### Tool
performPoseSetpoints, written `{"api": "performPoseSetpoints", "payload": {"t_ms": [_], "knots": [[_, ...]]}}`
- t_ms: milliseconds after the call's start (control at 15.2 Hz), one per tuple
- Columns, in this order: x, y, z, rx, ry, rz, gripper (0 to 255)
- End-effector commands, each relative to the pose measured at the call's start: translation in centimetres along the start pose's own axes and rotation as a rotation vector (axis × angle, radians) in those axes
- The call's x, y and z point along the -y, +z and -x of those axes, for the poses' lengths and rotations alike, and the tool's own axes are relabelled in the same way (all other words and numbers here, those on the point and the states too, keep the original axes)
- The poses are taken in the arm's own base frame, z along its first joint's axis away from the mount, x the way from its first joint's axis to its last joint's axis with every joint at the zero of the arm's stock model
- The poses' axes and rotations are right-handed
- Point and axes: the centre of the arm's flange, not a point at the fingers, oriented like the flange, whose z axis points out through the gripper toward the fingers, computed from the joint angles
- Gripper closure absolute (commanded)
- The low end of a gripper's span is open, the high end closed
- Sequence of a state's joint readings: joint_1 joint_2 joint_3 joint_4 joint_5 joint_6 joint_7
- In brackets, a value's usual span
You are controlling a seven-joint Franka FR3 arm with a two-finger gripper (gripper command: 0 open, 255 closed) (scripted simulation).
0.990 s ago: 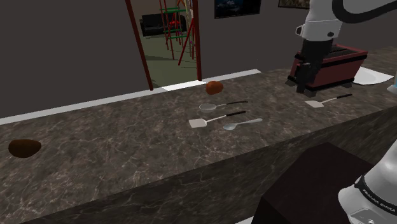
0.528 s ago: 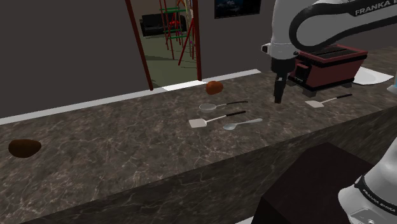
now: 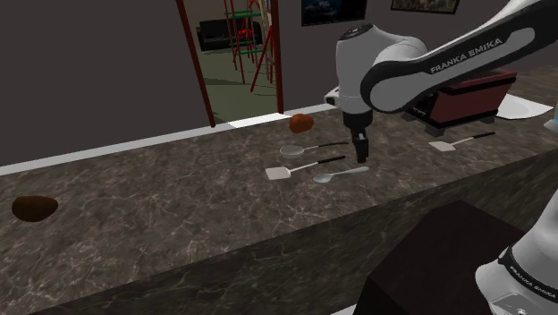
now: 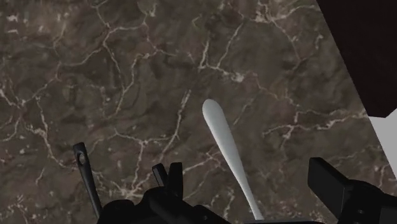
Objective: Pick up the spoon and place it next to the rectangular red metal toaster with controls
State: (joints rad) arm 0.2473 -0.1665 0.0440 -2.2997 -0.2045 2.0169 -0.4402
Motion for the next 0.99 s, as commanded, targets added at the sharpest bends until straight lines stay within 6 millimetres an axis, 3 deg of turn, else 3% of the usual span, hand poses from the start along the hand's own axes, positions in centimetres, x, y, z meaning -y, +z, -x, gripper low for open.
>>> {"api": "performPoseSetpoints", "payload": {"t_ms": [0,132,594,924], "knots": [[1.0,1.5,-2.6,0.007,-0.100,0.028,0],[1.9,2.6,-4.5,0.013,-0.180,0.050,0],[1.7,6.3,-4.4,0.013,-0.180,0.050,0],[1.7,6.6,-4.4,0.013,-0.180,0.050,0]]}}
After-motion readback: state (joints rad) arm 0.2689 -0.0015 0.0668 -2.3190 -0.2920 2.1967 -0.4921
